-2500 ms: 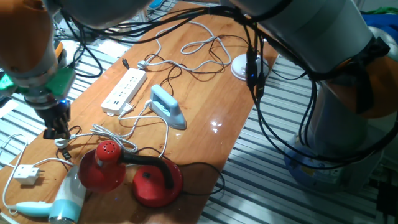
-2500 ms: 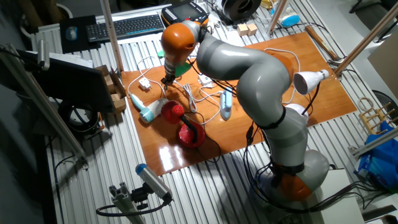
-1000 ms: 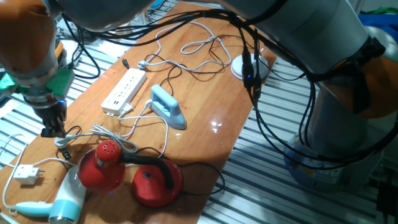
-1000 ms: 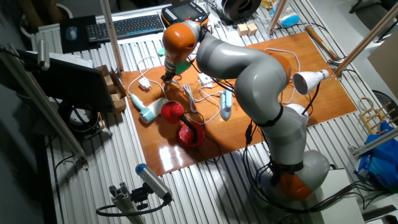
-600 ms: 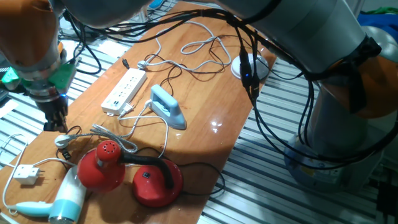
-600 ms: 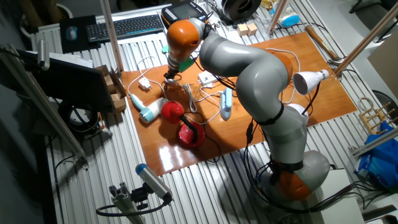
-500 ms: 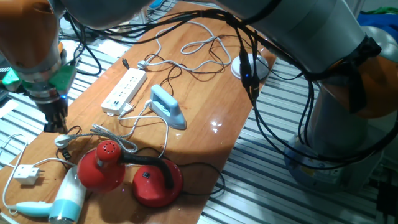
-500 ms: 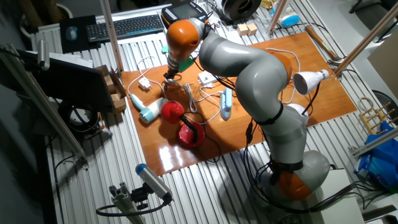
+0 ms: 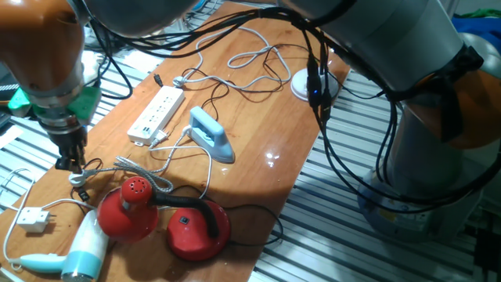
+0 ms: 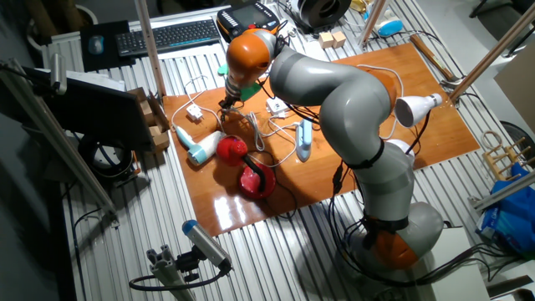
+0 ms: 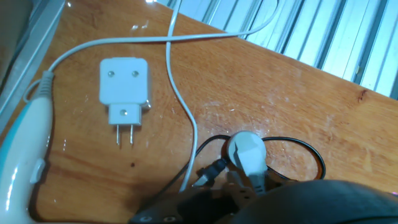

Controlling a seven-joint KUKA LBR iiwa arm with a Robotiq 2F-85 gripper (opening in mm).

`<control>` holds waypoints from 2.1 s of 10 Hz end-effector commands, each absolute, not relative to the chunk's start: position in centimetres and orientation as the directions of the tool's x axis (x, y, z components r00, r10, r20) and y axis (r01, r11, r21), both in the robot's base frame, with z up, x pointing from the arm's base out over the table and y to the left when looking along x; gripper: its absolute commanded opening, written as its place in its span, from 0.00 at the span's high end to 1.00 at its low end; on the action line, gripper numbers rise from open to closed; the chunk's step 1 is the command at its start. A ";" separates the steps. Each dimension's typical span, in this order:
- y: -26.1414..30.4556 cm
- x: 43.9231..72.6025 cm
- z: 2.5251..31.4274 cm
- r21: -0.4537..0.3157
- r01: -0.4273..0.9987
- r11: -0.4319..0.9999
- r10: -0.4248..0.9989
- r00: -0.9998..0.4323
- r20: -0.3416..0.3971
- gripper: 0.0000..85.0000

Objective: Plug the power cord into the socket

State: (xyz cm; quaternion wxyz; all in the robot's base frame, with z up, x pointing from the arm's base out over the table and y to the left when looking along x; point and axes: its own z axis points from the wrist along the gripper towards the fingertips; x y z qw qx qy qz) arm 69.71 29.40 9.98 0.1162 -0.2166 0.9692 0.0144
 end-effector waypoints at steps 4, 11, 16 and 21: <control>30.3 70.3 8.9 -0.019 -0.423 0.906 -0.414 -0.878 -0.242 0.60; 29.7 71.6 8.5 -0.027 -0.421 0.907 -0.414 -0.875 -0.251 0.40; 29.6 71.9 8.1 -0.029 -0.421 0.907 -0.414 -0.874 -0.255 0.60; 29.9 72.1 7.6 -0.032 -0.421 0.907 -0.414 -0.874 -0.255 0.60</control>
